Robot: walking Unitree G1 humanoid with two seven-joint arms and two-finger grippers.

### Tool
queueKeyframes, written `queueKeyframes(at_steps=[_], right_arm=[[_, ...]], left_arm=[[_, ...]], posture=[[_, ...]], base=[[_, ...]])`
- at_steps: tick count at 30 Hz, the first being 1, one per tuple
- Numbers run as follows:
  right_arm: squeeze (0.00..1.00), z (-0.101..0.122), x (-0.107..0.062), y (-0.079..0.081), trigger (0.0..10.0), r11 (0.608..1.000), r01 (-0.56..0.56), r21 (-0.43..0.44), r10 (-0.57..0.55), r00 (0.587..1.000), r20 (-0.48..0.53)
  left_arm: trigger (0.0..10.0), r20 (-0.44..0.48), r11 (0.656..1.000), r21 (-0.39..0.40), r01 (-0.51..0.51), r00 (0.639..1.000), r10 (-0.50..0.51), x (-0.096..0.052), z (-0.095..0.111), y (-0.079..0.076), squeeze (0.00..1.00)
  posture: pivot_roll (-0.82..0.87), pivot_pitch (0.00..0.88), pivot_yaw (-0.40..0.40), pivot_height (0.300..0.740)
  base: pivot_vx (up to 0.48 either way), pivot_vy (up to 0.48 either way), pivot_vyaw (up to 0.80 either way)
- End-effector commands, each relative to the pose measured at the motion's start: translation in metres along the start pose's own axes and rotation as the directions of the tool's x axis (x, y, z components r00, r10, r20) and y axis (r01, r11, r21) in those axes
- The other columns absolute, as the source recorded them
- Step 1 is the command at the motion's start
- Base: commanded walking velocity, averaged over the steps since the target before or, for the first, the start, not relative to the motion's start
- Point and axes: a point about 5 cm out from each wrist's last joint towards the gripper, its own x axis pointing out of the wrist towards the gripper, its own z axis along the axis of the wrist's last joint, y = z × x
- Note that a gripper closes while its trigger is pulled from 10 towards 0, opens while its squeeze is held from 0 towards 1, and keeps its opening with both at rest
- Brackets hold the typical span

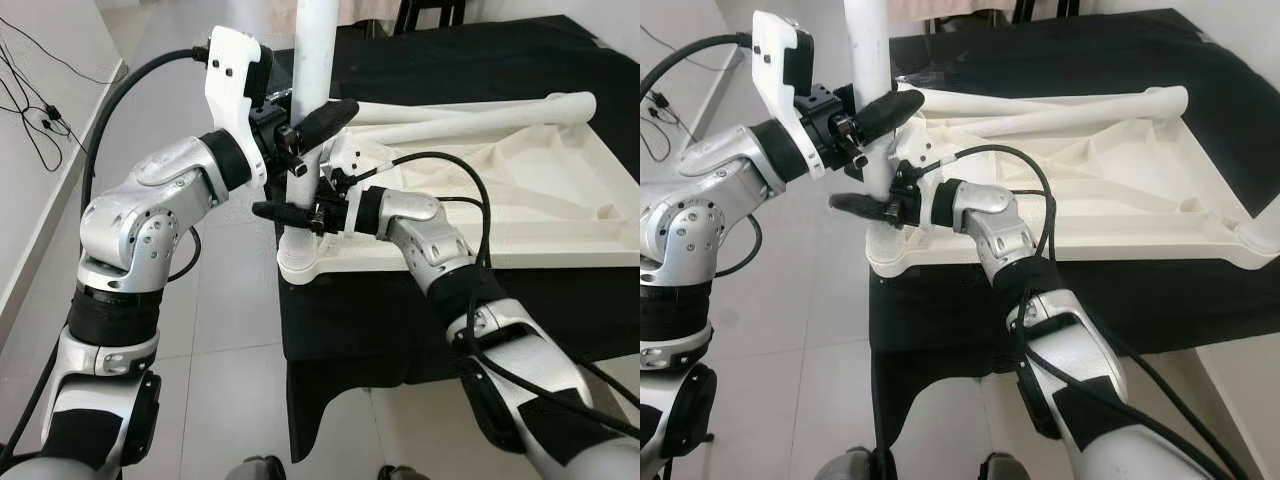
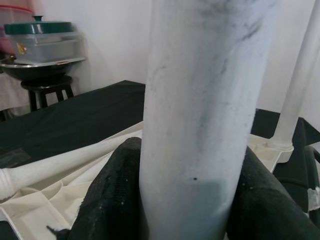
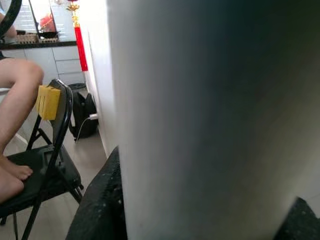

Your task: Building children table

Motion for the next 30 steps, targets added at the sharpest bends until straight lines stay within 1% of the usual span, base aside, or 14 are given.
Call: queueKeyframes(at_steps=[1,2,3,4,5,10,13,14,17,20,21,22,24,30], right_arm=[[0.00,-0.005,0.019,0.013,0.0,0.997,-0.078,-0.028,0.077,0.996,-0.047],[0.00,-0.009,0.019,0.012,0.0,0.998,-0.051,-0.026,0.049,0.997,-0.063],[0.00,-0.011,0.019,0.012,0.0,0.999,-0.031,-0.025,0.030,0.997,-0.074],[0.00,-0.014,0.018,0.011,0.0,1.000,-0.022,-0.023,0.020,0.996,-0.081],[0.00,-0.016,0.017,0.011,0.0,1.000,-0.009,-0.021,0.008,0.996,-0.088],[0.00,-0.019,0.015,0.010,0.0,1.000,0.003,-0.007,-0.003,0.996,-0.088],[0.00,-0.025,0.004,0.005,0.0,0.999,0.053,0.008,-0.052,0.993,-0.103],[0.00,-0.030,-0.006,0.003,0.0,0.995,0.091,0.030,-0.087,0.990,-0.115],[0.00,-0.043,-0.021,0.004,0.0,0.982,0.173,0.074,-0.160,0.975,-0.152],[0.00,-0.049,-0.026,0.006,0.0,0.973,0.212,0.092,-0.194,0.965,-0.174],[0.00,-0.071,-0.040,0.013,0.0,0.865,0.493,0.089,-0.458,0.851,-0.256],[0.00,-0.071,-0.040,0.013,0.0,0.865,0.493,0.089,-0.458,0.851,-0.256],[0.00,-0.087,-0.056,0.031,0.0,0.663,0.748,0.033,-0.704,0.637,-0.314],[0.00,-0.080,-0.053,0.021,0.0,0.638,0.770,0.017,-0.735,0.616,-0.283]], left_arm=[[0.0,0.056,1.000,-0.023,0.014,0.998,-0.013,-0.001,0.007,-0.002,0.00],[0.0,0.066,1.000,-0.022,0.003,0.998,-0.002,-0.001,0.007,-0.001,0.31],[0.0,0.074,1.000,-0.022,-0.004,0.997,0.006,-0.001,0.008,0.000,0.31],[3.8,0.081,0.999,-0.032,-0.019,0.997,0.022,-0.001,0.008,0.002,1.00],[10.0,0.087,0.999,-0.036,-0.026,0.996,0.029,-0.001,0.009,0.003,1.00],[10.0,0.121,0.997,-0.047,-0.061,0.990,0.066,-0.004,0.013,0.007,1.00],[10.0,0.150,0.983,-0.059,-0.173,0.972,0.180,-0.026,0.019,0.023,0.93],[10.0,0.151,0.973,-0.065,-0.224,0.961,0.231,-0.046,0.021,0.032,0.00],[10.0,0.146,0.956,-0.068,-0.284,0.945,0.291,-0.077,0.022,0.038,0.00],[10.0,0.143,0.951,-0.068,-0.302,0.940,0.309,-0.088,0.022,0.039,0.00],[10.0,0.131,0.927,-0.084,-0.366,0.918,0.375,-0.107,0.015,0.041,0.00],[10.0,0.131,0.927,-0.084,-0.366,0.918,0.375,-0.107,0.015,0.041,0.00],[10.0,0.049,0.879,-0.117,-0.463,0.881,0.470,-0.137,-0.015,0.036,0.00],[10.0,-0.013,0.868,-0.158,-0.470,0.880,0.474,-0.140,-0.040,0.022,0.00]], posture=[[0.03,0.138,0.021,0.740],[0.03,0.140,0.023,0.740],[0.03,0.140,0.023,0.740],[0.03,0.140,0.024,0.740],[0.03,0.140,0.024,0.740],[0.03,0.141,0.026,0.740],[0.03,0.148,0.027,0.740],[0.02,0.154,0.021,0.740],[0.02,0.170,0.009,0.740],[0.02,0.170,0.009,0.740],[0.02,0.178,0.001,0.740],[0.02,0.178,0.001,0.740],[0.01,0.190,0.025,0.740],[0.00,0.172,0.013,0.740]], base=[[0.000,0.000,0.00],[0.000,0.000,0.00],[0.000,0.000,0.00],[0.000,0.000,0.00],[0.000,0.000,0.00],[0.000,0.000,0.00],[0.000,0.000,0.00],[0.000,0.000,0.00],[0.000,0.000,0.00],[0.000,0.000,0.00],[0.000,0.000,0.00],[0.000,0.000,0.00],[0.000,0.000,0.00],[0.000,0.000,0.00]])
